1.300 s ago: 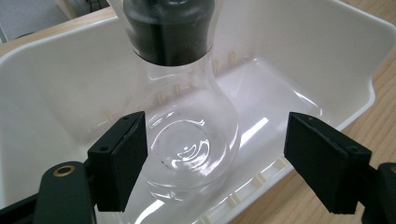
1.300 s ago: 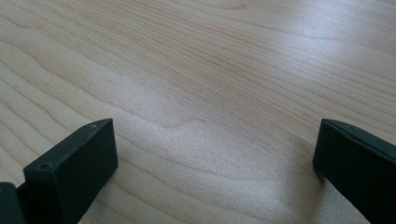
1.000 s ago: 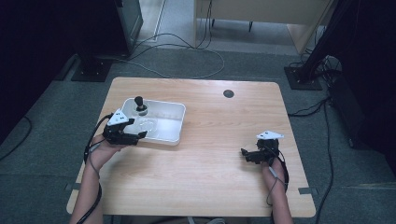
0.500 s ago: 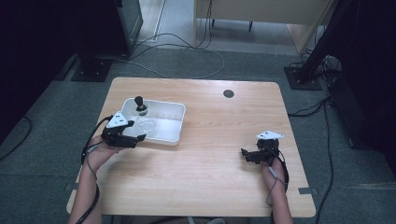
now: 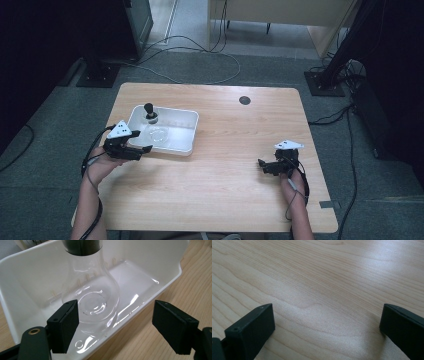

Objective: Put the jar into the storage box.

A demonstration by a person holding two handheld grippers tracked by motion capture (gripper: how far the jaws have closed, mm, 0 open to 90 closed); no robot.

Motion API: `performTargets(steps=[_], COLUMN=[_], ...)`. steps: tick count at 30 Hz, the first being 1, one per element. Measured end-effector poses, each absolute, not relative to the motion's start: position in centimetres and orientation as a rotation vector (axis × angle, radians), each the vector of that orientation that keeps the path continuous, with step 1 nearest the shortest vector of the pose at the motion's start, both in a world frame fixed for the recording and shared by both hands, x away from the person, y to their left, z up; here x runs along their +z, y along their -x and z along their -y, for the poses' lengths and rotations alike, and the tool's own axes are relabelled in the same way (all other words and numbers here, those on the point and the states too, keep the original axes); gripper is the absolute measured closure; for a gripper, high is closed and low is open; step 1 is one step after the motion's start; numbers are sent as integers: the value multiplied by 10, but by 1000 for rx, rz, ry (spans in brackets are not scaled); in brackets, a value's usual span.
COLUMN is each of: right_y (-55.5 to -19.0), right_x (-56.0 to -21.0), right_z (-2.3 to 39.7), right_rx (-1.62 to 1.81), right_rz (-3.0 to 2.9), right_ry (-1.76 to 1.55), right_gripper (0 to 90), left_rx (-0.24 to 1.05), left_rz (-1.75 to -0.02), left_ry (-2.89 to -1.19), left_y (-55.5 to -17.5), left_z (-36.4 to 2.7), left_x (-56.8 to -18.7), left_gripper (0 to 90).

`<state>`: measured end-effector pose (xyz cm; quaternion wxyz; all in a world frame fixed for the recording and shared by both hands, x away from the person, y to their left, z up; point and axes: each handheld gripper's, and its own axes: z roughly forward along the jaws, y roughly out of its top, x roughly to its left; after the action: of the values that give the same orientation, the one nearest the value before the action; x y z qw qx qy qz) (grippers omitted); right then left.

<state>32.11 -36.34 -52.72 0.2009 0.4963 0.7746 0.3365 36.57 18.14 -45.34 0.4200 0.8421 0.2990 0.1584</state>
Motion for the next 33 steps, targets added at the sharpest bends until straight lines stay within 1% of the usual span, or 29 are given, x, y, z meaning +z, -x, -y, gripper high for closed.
performTargets(steps=[9,16,33], right_y=[-321,-321,-321], right_x=[-527,-527,-527], right_z=[363,363,363], right_rx=[940,940,941], right_rz=[-2164,-2164,-2164], right_ry=[-1387,-1387,-1386], right_gripper=[0,0,0], left_rx=[375,381,345], left_rz=[-711,-706,-685], left_ry=[-2115,-2137,-2151], left_y=[-360,-355,-352], left_z=[-190,-196,-209], left_x=[-455,-454,-459], left_gripper=[216,216,216])
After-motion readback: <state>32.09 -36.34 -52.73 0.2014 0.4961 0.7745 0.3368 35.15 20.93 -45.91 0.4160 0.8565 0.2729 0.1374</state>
